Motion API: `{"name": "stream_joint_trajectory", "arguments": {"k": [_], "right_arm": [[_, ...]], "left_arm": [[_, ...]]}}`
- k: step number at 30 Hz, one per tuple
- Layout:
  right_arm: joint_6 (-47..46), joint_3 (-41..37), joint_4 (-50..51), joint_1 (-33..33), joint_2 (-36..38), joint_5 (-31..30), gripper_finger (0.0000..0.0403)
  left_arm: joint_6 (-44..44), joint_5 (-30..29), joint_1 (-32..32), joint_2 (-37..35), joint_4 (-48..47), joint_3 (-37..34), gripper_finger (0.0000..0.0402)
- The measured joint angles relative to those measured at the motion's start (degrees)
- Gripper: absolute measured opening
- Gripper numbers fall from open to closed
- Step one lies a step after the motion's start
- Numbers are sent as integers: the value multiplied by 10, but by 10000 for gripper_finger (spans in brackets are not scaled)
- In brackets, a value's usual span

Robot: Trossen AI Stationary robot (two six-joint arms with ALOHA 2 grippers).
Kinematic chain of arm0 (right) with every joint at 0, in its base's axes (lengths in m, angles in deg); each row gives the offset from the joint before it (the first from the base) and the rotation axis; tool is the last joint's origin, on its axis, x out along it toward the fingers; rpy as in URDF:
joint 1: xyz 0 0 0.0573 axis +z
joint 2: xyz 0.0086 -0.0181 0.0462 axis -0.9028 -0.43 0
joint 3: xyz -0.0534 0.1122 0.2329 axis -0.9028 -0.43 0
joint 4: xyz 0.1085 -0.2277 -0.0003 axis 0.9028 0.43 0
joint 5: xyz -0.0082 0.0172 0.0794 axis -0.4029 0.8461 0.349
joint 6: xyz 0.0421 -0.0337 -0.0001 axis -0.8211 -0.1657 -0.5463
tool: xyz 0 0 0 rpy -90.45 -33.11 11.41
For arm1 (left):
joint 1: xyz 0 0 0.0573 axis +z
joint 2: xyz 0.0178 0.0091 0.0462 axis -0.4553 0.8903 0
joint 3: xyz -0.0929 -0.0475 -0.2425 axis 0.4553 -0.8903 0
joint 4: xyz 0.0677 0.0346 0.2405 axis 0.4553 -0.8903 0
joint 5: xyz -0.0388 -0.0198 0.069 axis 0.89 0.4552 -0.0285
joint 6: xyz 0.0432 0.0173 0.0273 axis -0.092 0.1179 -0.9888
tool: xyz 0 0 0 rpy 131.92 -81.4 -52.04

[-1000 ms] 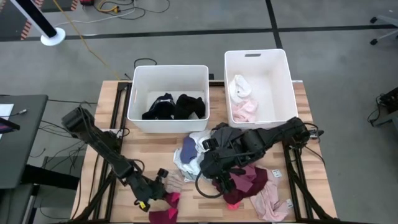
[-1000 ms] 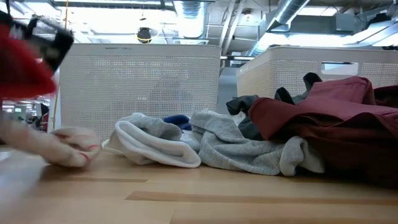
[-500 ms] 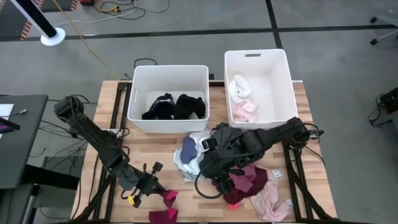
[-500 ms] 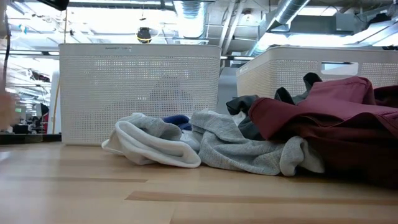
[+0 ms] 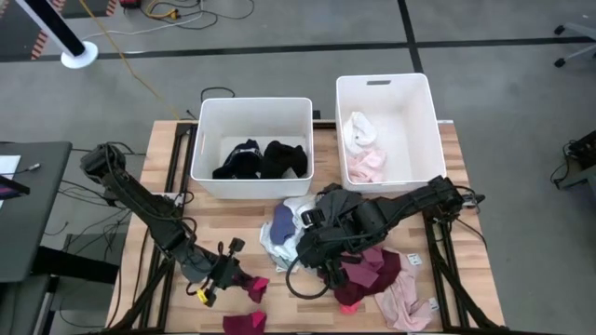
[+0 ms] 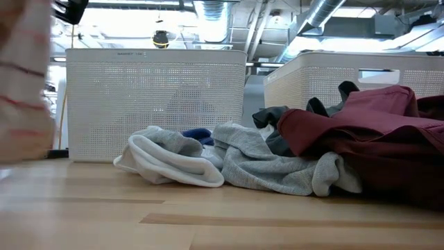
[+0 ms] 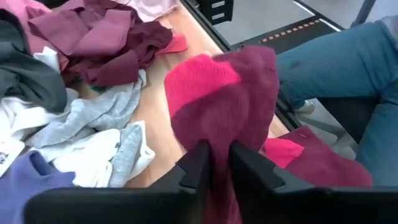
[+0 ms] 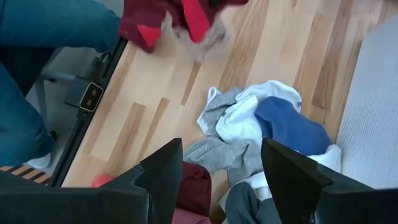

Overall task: Sort clothes
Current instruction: Put the red sock into the right white laundry organizer

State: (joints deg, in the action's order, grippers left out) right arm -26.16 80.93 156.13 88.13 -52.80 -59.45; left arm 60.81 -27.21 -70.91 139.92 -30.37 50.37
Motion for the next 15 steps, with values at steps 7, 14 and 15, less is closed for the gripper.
{"name": "stream_joint_trajectory", "arguments": {"k": [7,14,15], "right_arm": [[0,0,1,4,0,0,232],[0,0,1,4,0,0,232],[0,0,1,4,0,0,232]], "left_arm": [[-7,-2,9,0,-8,0,95],[2,43,12,23,-5,0,55],[6,61,11,37,-2,0,58]]}}
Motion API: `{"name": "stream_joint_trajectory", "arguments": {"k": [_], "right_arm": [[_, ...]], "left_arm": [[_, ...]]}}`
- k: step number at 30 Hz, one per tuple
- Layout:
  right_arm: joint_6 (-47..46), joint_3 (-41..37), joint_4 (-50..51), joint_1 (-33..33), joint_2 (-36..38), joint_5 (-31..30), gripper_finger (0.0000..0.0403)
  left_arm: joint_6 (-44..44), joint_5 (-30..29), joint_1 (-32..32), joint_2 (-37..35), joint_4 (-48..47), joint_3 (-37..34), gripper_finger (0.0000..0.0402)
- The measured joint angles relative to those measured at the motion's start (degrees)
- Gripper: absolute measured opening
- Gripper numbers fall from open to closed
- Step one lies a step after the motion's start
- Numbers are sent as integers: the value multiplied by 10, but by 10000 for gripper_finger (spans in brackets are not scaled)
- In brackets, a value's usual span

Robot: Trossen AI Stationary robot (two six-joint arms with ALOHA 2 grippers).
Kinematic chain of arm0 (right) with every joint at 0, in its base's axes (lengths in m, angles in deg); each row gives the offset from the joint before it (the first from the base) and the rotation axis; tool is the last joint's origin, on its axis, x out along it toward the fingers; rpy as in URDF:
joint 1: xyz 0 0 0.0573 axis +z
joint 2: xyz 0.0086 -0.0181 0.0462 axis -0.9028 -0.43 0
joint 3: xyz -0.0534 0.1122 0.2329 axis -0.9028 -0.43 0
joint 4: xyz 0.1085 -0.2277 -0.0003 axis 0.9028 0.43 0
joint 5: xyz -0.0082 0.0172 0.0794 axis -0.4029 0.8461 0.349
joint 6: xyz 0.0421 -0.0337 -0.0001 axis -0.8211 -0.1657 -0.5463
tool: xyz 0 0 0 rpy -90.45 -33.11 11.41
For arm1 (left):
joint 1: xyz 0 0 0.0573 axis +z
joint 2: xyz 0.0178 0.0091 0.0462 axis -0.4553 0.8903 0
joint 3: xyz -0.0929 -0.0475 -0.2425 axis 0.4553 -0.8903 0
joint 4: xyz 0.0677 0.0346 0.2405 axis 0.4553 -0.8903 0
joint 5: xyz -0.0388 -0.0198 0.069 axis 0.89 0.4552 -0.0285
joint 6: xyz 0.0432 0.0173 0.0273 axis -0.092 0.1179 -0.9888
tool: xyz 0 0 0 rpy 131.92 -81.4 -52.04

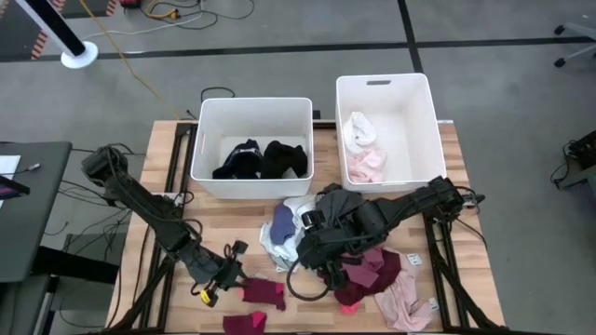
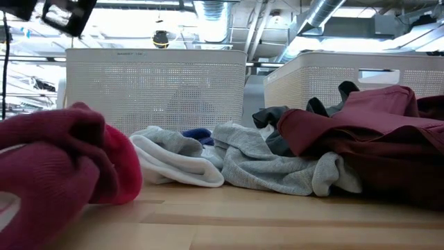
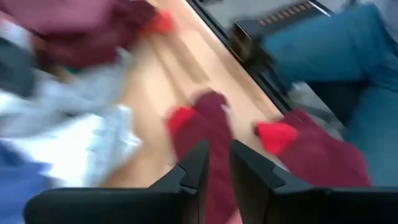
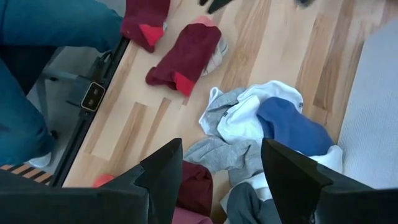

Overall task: Sort clothes
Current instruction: Put the red sock into the right white laundry organizer

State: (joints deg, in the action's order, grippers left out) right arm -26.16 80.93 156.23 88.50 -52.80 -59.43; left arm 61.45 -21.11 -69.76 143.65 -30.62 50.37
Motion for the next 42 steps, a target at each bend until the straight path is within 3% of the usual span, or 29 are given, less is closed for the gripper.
{"name": "stream_joint_trajectory", "arguments": {"k": [5,11,14,17,23,30,34,42], "right_arm": [[0,0,-2,0,0,0,232],[0,0,-4,0,0,0,232],[0,0,-5,0,0,0,232],[0,0,-5,0,0,0,232],[0,0,-16,0,0,0,232],[0,0,-15,1,0,0,232],[0,0,-13,1,0,0,232],[0,0,-13,1,0,0,232]], "left_arm": [[33,44,0,91,38,0,97],[56,42,0,161,49,3,174],[58,28,0,169,30,16,182],[46,-2,-4,166,-5,31,149],[13,-12,-5,164,-58,52,18],[22,-12,-4,164,-59,52,4],[31,-9,-5,164,-61,52,37],[64,3,-8,164,-85,52,176]]}}
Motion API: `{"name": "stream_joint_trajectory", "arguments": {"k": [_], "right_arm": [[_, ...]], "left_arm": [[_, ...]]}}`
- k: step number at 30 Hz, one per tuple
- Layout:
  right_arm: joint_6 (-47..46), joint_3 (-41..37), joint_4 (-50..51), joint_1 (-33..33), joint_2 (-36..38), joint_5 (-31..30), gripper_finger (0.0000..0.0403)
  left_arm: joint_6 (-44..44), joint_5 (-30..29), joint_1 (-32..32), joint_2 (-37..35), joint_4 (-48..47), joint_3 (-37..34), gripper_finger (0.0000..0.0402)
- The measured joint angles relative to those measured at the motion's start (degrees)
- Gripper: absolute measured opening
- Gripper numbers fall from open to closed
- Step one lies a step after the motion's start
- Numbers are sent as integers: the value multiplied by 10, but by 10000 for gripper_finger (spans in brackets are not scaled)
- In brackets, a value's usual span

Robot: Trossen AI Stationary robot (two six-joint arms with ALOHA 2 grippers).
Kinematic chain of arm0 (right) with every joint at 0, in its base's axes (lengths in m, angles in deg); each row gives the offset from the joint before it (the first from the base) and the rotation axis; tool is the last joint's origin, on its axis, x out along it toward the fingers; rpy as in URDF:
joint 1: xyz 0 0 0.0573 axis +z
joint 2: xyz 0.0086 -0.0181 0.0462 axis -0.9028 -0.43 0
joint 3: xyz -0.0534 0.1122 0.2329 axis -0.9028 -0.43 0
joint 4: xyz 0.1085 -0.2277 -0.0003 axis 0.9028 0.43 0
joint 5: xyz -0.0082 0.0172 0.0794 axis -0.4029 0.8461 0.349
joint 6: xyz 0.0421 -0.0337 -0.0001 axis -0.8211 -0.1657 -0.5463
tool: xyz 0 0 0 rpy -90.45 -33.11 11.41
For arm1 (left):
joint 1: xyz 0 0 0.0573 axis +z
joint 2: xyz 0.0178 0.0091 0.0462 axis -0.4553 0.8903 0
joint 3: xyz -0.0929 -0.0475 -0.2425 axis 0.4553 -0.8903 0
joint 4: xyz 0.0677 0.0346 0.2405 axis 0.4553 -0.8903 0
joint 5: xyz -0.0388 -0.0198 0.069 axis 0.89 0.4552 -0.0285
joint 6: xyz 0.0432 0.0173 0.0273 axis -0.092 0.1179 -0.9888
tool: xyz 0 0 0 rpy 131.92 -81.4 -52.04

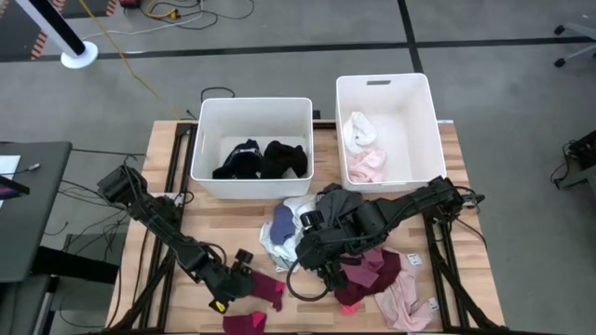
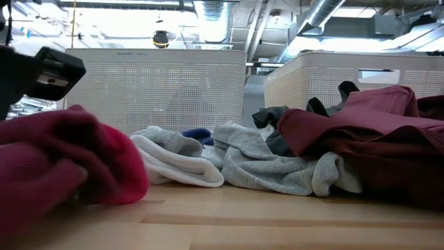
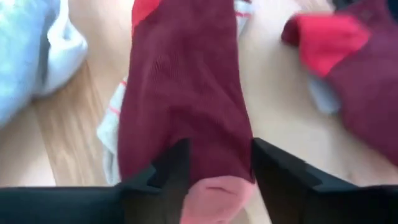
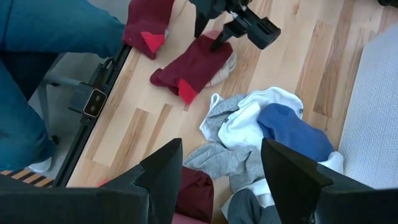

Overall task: Sort clothes
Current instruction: Put the red sock into the right white laundry organizer

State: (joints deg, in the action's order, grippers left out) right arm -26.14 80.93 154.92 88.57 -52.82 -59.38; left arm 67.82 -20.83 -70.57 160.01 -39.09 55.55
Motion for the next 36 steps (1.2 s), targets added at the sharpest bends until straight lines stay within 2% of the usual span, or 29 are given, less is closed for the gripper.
{"name": "stream_joint_trajectory", "arguments": {"k": [3,6,9,13,14,21,33,36], "right_arm": [[0,0,0,0,0,0,232],[0,0,-1,0,0,0,232],[0,0,-4,0,0,0,232],[0,0,-5,0,0,0,232],[1,0,-5,0,0,0,232],[0,0,-4,0,0,0,232],[0,0,-4,2,0,0,232],[0,0,-4,4,0,0,232]], "left_arm": [[14,-13,0,0,-38,0,192],[23,-33,0,2,-61,0,171],[19,-44,0,2,-62,0,118],[-2,-44,0,2,-63,0,22],[-4,-44,0,2,-63,0,13],[-17,-45,0,-5,-67,1,2],[-11,-94,-11,-70,-227,85,1],[-17,-133,-22,-71,-244,104,1]]}}
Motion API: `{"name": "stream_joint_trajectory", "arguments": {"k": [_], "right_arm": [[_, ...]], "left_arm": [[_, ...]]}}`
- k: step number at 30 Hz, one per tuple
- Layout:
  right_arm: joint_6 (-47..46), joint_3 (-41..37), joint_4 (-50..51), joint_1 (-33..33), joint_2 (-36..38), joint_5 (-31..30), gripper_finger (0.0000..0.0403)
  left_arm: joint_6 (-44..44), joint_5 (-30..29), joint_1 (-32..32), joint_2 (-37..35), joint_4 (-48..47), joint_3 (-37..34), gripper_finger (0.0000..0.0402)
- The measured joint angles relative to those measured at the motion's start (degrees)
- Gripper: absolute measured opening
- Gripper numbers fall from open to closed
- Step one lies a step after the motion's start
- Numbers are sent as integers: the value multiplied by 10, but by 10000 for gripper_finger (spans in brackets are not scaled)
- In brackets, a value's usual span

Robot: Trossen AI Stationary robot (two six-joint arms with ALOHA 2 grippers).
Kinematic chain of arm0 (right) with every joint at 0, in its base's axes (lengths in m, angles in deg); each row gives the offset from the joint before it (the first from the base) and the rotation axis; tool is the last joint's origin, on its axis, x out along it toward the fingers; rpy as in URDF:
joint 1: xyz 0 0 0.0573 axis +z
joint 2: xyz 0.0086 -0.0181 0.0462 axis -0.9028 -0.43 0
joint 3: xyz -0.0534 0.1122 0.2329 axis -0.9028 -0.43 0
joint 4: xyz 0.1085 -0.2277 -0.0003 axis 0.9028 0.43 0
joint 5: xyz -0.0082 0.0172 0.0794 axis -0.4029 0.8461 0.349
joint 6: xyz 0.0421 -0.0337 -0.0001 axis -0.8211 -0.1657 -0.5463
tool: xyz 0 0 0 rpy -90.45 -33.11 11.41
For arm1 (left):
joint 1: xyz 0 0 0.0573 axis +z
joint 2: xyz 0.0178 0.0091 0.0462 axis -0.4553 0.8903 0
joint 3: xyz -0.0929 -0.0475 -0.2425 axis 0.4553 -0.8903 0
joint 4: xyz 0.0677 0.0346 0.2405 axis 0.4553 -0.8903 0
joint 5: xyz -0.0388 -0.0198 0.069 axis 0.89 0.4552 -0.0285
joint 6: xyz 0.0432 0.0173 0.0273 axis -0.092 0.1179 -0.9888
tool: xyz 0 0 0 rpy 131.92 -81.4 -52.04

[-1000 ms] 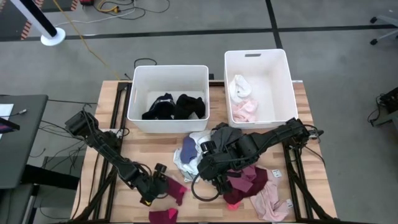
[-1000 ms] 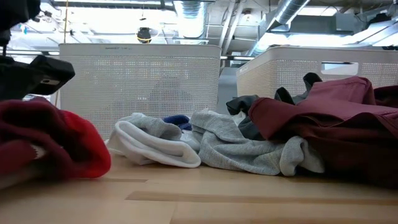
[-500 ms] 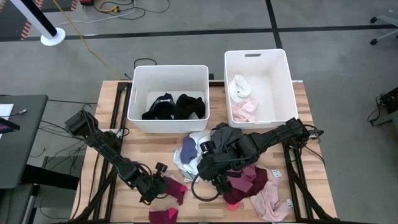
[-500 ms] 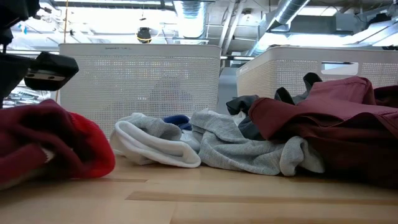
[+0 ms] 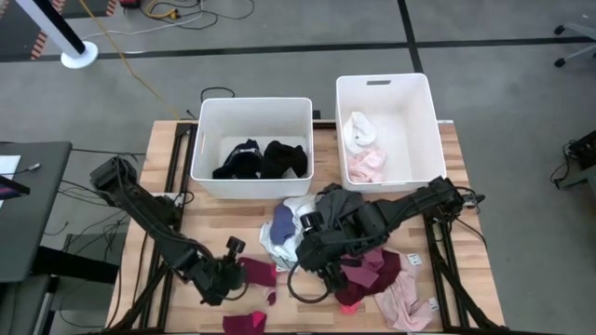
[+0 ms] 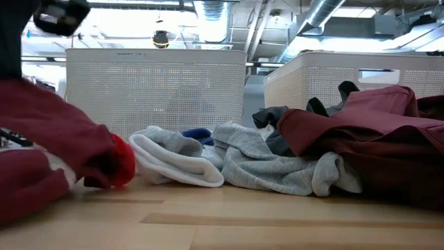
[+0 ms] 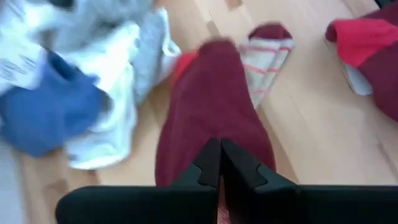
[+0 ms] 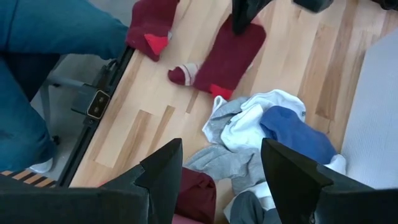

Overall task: Sort clothes
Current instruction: Put the red sock into the right white laundry organizer

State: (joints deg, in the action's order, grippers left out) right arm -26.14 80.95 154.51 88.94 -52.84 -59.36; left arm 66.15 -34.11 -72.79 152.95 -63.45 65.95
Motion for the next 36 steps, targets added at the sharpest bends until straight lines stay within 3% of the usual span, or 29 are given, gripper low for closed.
{"name": "stream_joint_trajectory", "arguments": {"k": [7,16,20,27,36], "right_arm": [[0,0,-3,0,0,0,232],[37,1,-96,9,-29,-19,232],[39,1,-121,19,-48,-115,232],[40,0,-121,43,-79,-357,232],[17,0,-130,57,-95,-524,232]], "left_arm": [[-47,-60,-3,0,-60,68,1],[-134,-176,4,0,-135,182,0],[-164,-231,9,0,-168,234,0],[-200,-272,35,-1,-185,304,0],[-253,-268,53,-1,-155,337,0]]}}
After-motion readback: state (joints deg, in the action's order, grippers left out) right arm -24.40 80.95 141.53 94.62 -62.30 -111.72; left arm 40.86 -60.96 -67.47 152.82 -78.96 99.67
